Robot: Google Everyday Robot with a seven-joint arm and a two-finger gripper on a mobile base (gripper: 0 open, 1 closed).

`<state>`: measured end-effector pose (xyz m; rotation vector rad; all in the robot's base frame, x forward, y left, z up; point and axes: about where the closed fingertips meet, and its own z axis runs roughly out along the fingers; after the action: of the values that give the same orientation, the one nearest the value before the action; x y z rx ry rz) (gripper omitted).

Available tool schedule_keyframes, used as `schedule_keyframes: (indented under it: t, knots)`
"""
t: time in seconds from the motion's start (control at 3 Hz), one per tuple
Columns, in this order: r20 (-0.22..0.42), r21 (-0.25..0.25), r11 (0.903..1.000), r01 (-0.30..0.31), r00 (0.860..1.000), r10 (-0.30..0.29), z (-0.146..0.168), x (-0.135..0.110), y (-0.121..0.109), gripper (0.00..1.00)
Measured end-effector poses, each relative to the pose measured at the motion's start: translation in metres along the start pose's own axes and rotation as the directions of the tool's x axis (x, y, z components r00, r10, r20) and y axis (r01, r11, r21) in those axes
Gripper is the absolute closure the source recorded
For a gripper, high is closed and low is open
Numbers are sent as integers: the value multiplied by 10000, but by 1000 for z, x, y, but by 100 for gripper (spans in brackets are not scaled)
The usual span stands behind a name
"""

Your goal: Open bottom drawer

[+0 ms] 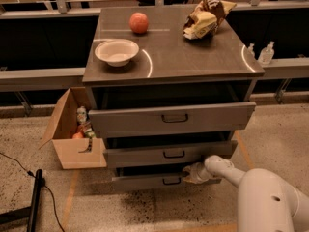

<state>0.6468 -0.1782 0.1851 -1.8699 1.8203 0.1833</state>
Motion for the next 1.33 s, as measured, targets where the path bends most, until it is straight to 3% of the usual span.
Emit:
schedule_keyframes:
  t: [0.67, 1.0, 1.33]
  knots:
    - [1, -1, 10000, -1, 10000, 1, -7, -4, -2, 21]
    - [112, -428, 9991, -73, 9999, 78, -24, -11, 19, 1]
    - [247, -887, 9960, -135, 9996, 157, -45, -18, 41, 14]
